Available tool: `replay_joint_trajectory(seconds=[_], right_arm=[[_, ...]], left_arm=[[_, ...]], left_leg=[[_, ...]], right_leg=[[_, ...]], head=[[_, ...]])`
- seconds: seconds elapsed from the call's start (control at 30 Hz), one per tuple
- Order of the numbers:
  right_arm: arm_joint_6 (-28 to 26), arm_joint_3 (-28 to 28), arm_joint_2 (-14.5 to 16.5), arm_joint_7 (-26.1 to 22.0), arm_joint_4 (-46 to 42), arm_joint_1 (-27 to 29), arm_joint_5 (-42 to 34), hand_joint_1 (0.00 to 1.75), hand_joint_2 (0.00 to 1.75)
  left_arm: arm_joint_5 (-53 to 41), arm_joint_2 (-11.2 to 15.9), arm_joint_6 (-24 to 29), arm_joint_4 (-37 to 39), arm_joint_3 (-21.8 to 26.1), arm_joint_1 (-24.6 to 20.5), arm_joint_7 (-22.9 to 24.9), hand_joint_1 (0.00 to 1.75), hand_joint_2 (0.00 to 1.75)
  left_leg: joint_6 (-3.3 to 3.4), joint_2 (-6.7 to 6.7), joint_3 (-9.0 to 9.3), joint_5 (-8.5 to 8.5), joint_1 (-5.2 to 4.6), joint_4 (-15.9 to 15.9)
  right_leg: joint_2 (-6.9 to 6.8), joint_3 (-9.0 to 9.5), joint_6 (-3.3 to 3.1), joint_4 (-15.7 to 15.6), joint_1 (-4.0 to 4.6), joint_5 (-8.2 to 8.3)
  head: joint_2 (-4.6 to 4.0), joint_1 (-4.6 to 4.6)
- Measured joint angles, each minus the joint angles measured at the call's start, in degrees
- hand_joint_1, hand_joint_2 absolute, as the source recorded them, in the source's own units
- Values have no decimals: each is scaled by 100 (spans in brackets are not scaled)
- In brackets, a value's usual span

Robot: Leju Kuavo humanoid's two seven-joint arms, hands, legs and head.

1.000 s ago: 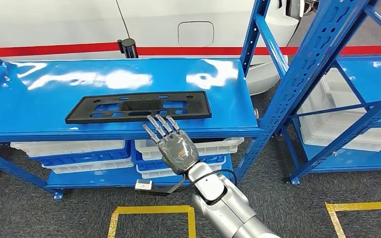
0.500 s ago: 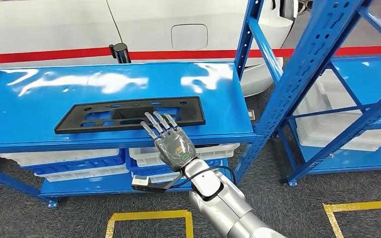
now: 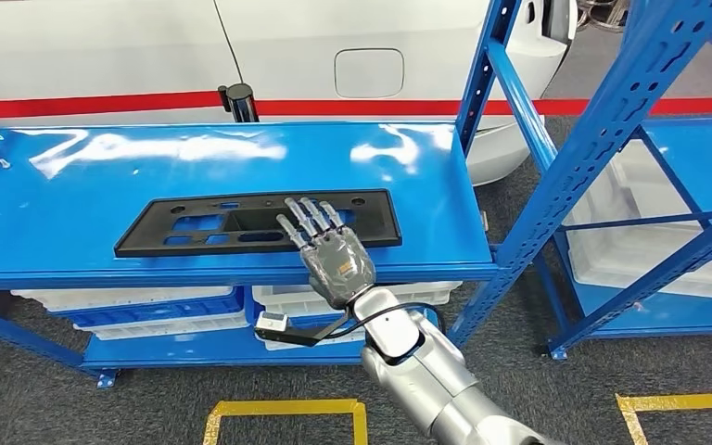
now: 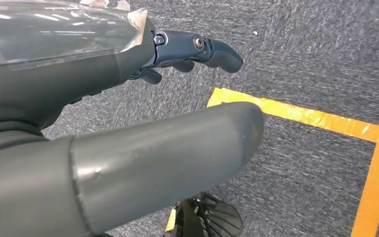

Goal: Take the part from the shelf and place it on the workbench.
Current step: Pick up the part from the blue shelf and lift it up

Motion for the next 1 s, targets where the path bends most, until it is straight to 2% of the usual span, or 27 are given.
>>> replay_joint_trajectory(seconds=[0.03, 0.1, 0.13, 0.17, 0.23, 0.27, 0.3, 0.33, 0.37, 0.4, 0.43, 0.47, 0.53, 0.7, 0.73, 0.83, 0.87, 1.0], right_arm=[[0, -3, 4, 10, 22, -21, 1, 0, 175], [-2, -25, 21, 37, 57, -53, 3, 0, 175], [-3, -39, 34, 49, 70, -74, 3, 0, 175], [-4, -53, 46, 60, 81, -95, 3, 0, 175], [-4, -67, 55, 75, 109, -122, 3, 0, 175], [-4, -71, 52, 82, 127, -124, 5, 0, 175], [-4, -74, 50, 86, 147, -122, 10, 0, 175], [-4, -79, 49, 92, 166, -121, 16, 0, 175], [-4, -82, 50, 95, 180, -121, 22, 0, 175], [-5, -86, 51, 98, 188, -122, 27, 0, 175], [-7, -91, 51, 102, 196, -127, 32, 0, 175], [-9, -95, 51, 104, 201, -133, 38, 0, 175], [-13, -112, 48, 107, 214, -140, 55, 0, 175], [-15, -158, 43, 106, 239, -136, 100, 4, 175], [-15, -167, 42, 106, 241, -136, 103, 22, 175], [-11, -186, 38, 92, 249, -136, 104, 124, 175], [-7, -198, 38, 77, 256, -136, 101, 141, 175], [2, -240, 38, 17, 286, -136, 87, 140, 175]], left_arm=[[-2, -1, -3, 0, -1, -1, -1, 0, 0], [-11, 2, -17, 0, -5, -2, -2, 0, 0], [-13, 3, -24, 0, -7, -3, -2, 0, 0], [-16, 4, -32, 0, -10, -4, -2, 0, 0], [-20, 4, -37, 1, -18, -2, -2, 0, 0], [-22, 4, -39, 1, -23, 1, -1, 0, 0], [-24, 5, -40, 2, -28, 6, 1, 0, 0], [-24, 8, -45, 2, -32, 10, 3, 0, 0], [-24, 12, -52, 2, -36, 10, 4, 0, 0], [-24, 19, -64, 2, -39, 9, 4, 0, 0], [-22, 26, -80, 2, -43, 5, -4, 0, 0], [-20, 32, -93, 2, -45, 2, -28, 0, 0], [1, 38, -108, 2, -48, -1, -145, 0, 0], [55, 33, 62, 1, -49, 3, -711, 0, 0], [56, 32, 98, 0, -49, 1, -791, 0, 0], [73, 30, 128, 1, -48, 1, -890, 0, 0], [85, 28, 125, 2, -48, 1, -925, 0, 0], [105, 24, 148, 2, -45, 1, -1037, 0, 0]], left_leg=[[-32, 3, 9, -19, 0, -2], [-93, 12, 9, -72, 29, 28], [-122, 18, -36, -147, 41, 144], [-151, 23, -148, -271, 50, 382], [-196, 30, -544, -572, 64, 1119], [-215, 31, -756, -650, 69, 1442], [-225, 33, -896, -621, 72, 1590], [-226, 35, -929, -477, 76, 1522], [-219, 37, -846, -234, 79, 1231], [-201, 38, -690, 5, 80, 833], [-178, 39, -529, 169, 65, 484], [-150, 40, -403, 258, 50, 229], [-122, 38, -320, 256, 19, 87], [-87, 30, -322, 243, -33, 69], [-75, 30, -322, 238, -37, 69], [-53, 31, -322, 234, -49, 70], [-49, 31, -322, 235, -52, 70], [-43, 31, -322, 238, -55, 71]], right_leg=[[4, 14, -40, -10, 12, -2], [18, 58, -121, -45, -25, -4], [21, 92, -166, -67, -45, -7], [22, 130, -207, -88, -66, -12], [19, 169, -268, -88, -54, -43], [22, 180, -287, -83, -44, -58], [27, 192, -299, -76, -35, -76], [37, 208, -305, -67, -29, -96], [48, 235, -300, -58, -26, -123], [57, 267, -285, -49, -25, -154], [62, 287, -264, -41, -7, -180], [65, 293, -243, -30, 11, -204], [62, 271, -223, -7, 57, -227], [56, 255, -222, -24, 62, -234], [56, 255, -221, -31, 60, -234], [57, 254, -202, -37, 51, -232], [57, 254, -191, -38, 48, -231], [56, 256, -174, -38, 45, -228]], head=[[0, -2], [0, -6], [0, -16], [0, -30], [0, -56], [0, -60], [0, -60], [0, -61], [0, -62], [0, -61], [0, -58], [0, -58], [0, -47], [0, -39], [0, -38], [0, -38], [0, -38], [0, -39]])
